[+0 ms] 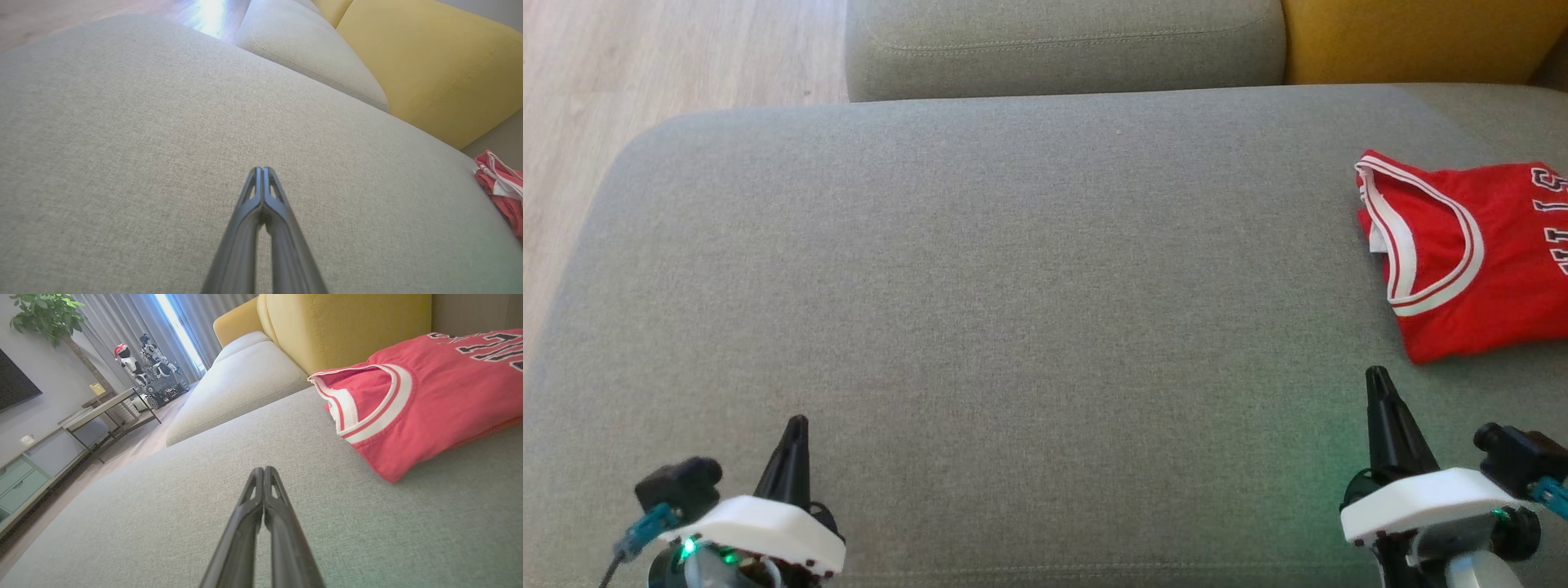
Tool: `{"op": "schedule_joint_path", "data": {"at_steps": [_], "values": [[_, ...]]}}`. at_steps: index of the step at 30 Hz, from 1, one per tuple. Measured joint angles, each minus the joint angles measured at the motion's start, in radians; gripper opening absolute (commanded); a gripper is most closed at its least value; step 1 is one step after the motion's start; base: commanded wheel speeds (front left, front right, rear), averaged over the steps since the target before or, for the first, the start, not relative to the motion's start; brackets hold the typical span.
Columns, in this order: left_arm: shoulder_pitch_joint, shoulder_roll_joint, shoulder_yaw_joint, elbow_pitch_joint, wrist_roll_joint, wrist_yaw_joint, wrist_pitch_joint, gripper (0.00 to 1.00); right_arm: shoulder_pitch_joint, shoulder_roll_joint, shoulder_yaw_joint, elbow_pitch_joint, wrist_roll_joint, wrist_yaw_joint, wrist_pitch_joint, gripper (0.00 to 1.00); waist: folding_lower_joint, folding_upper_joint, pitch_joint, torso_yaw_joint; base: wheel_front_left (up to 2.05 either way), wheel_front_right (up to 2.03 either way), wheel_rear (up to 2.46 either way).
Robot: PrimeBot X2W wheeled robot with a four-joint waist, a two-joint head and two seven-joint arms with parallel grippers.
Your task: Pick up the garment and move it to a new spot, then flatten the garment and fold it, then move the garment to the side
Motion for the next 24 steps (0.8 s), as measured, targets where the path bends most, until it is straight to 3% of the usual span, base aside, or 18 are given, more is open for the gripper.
{"op": "schedule_joint_path", "data": {"at_steps": [24], "values": [[-0.011, -0.028, 0.065, -0.007, -0.242, -0.035, 0.069, 0.00, -0.022, -0.001, -0.016, 0.015, 0.288, 0.000, 0.034, 0.00, 0.0000, 0.0000, -0.006, -0.003, 0.00, 0.00, 0.00]]}}
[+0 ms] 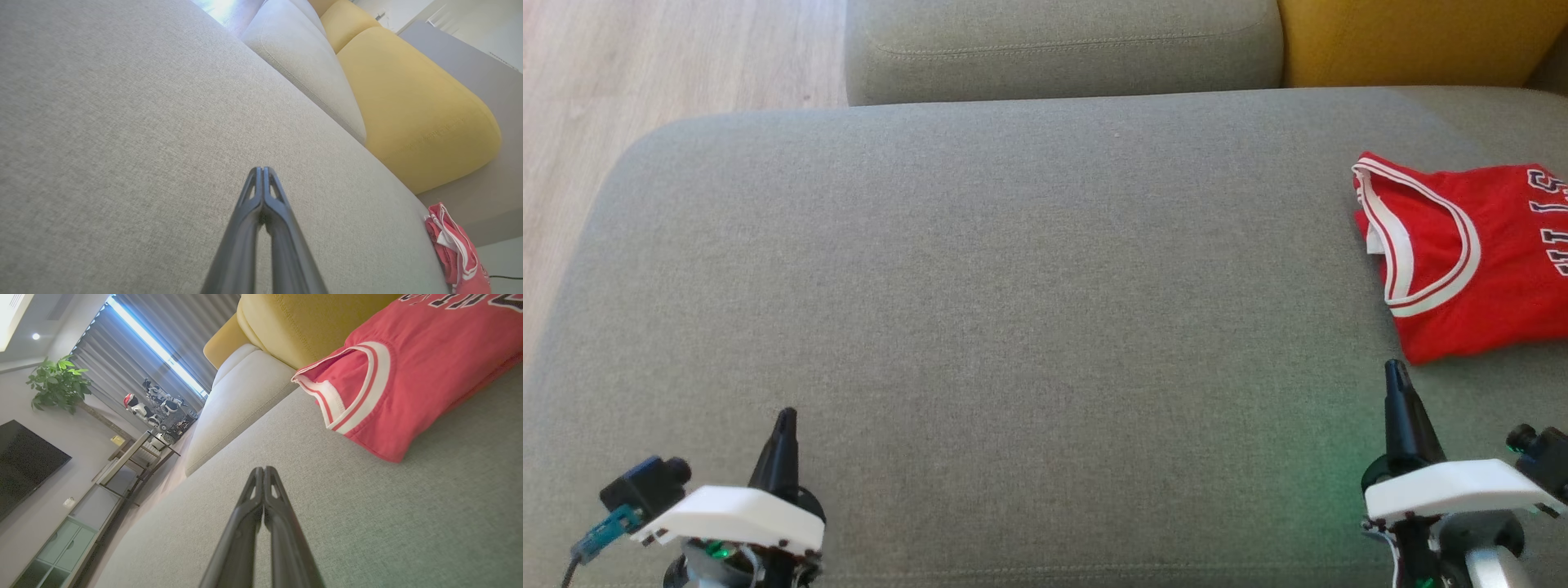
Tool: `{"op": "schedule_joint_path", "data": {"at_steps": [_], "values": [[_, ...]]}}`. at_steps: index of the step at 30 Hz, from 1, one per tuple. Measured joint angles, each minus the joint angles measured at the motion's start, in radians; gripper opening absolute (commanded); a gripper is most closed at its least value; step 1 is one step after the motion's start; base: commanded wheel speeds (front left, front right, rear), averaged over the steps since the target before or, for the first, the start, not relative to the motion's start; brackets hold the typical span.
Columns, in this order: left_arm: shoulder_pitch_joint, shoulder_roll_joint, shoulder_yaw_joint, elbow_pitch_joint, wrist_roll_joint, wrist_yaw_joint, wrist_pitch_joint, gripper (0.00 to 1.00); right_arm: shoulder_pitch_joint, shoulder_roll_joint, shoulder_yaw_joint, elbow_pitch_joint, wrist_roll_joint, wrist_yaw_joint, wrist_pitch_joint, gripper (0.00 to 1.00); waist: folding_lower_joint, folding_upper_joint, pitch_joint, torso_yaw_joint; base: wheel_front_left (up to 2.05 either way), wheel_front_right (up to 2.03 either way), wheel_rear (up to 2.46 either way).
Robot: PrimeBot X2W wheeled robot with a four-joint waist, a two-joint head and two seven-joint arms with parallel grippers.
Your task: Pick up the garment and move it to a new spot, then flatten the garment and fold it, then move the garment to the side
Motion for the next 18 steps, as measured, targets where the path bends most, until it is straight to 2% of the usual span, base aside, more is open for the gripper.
{"op": "schedule_joint_path", "data": {"at_steps": [18], "values": [[-0.010, -0.015, 0.053, -0.009, -0.180, -0.026, 0.053, 0.00, -0.018, -0.001, -0.020, 0.016, 0.211, 0.000, 0.030, 0.00, 0.0000, 0.0000, -0.005, -0.002, 0.00, 0.00, 0.00]]}}
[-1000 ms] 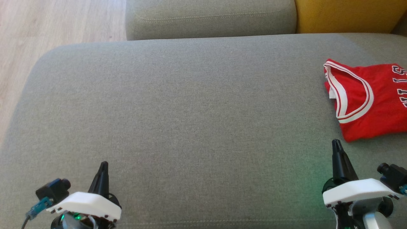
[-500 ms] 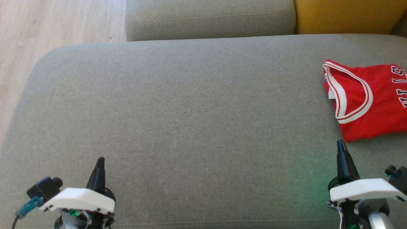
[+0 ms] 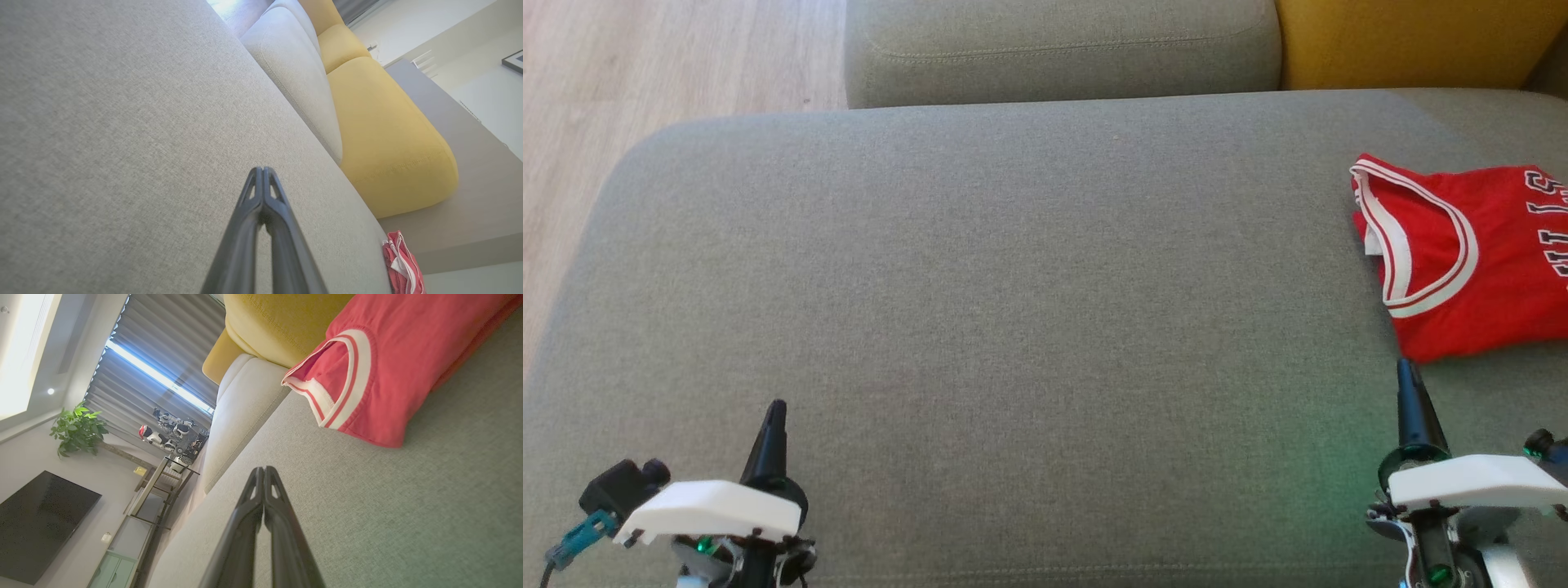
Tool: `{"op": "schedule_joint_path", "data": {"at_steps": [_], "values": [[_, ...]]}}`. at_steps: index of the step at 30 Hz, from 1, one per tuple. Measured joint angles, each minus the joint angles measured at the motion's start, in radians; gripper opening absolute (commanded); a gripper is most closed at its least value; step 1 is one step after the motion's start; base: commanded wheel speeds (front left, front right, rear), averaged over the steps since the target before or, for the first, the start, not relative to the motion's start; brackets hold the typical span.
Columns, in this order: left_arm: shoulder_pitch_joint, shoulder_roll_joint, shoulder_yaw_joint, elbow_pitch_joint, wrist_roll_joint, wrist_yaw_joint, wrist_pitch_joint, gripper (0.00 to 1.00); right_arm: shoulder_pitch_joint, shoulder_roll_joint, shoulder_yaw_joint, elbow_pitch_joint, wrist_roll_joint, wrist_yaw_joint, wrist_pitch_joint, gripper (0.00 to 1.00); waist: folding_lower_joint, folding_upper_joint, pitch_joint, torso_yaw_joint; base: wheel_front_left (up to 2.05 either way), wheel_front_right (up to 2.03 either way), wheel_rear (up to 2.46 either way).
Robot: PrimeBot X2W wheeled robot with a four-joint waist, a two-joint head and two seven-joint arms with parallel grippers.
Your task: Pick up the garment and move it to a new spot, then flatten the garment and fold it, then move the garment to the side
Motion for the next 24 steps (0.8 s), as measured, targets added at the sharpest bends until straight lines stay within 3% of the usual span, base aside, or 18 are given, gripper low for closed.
{"op": "schedule_joint_path", "data": {"at_steps": [24], "values": [[-0.020, -0.028, 0.065, -0.015, -0.242, -0.027, 0.066, 0.00, -0.022, 0.000, -0.027, 0.017, 0.282, 0.000, 0.036, 0.00, 0.0000, 0.0000, -0.007, -0.003, 0.00, 0.00, 0.00]]}}
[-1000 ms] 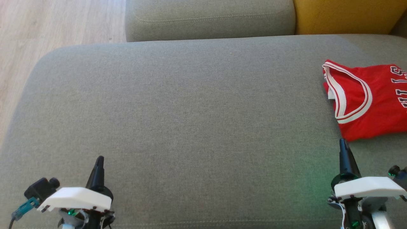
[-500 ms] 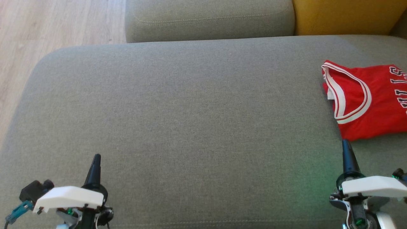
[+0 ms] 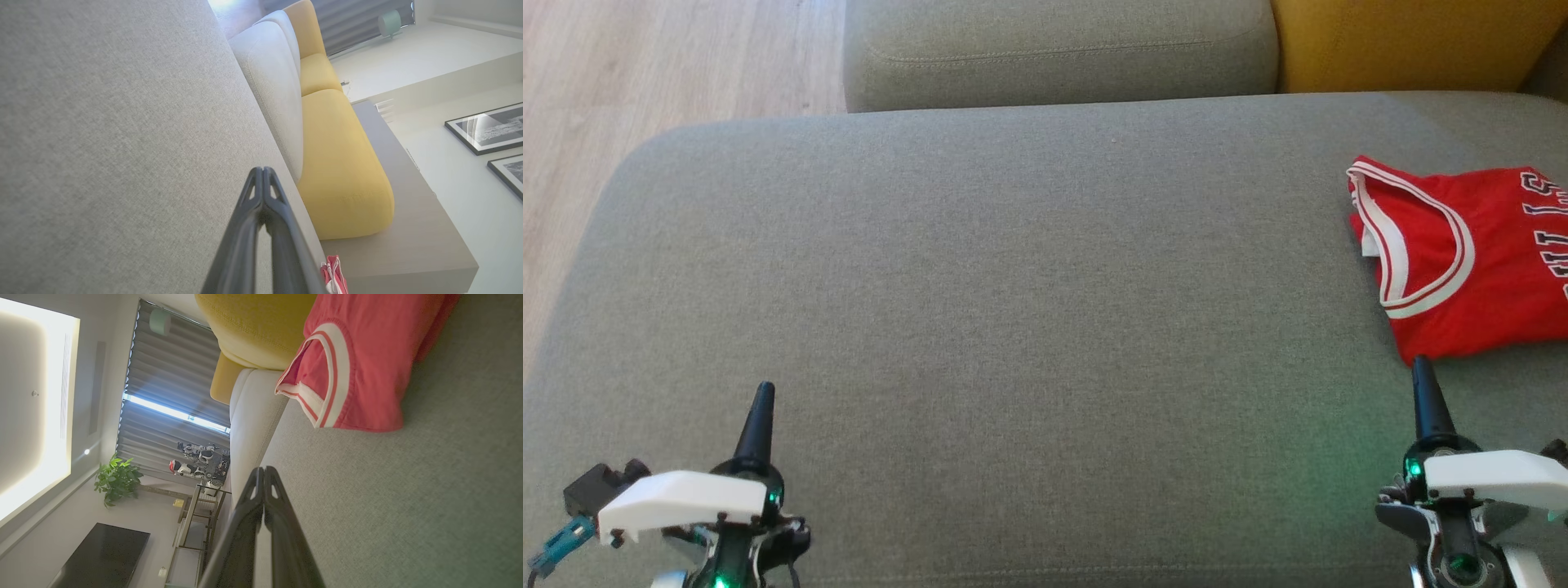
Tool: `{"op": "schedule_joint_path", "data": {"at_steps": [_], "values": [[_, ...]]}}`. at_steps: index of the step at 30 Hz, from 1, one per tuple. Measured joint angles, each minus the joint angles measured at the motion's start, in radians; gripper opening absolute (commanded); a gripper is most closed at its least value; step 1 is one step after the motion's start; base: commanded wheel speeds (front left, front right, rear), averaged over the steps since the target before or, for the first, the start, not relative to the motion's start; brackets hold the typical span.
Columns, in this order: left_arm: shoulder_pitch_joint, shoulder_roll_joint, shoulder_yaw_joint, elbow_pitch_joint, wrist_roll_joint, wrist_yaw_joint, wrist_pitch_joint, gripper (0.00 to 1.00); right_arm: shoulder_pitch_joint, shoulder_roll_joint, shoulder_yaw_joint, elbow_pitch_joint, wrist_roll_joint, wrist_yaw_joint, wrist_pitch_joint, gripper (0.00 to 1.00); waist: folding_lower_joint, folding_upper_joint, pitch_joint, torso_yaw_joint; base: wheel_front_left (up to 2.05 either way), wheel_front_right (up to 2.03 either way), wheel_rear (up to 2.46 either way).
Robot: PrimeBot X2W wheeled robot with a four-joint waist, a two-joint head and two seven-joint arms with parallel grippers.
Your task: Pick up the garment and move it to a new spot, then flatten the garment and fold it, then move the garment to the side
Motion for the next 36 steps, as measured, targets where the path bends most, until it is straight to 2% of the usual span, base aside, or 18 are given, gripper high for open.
{"op": "schedule_joint_path", "data": {"at_steps": [36], "values": [[-0.022, -0.039, 0.096, -0.013, -0.346, -0.051, 0.093, 0.00, -0.044, 0.000, -0.038, 0.026, 0.401, 0.000, 0.058, 0.00, 0.0000, 0.0000, -0.009, -0.004, 0.00, 0.00, 0.00]]}}
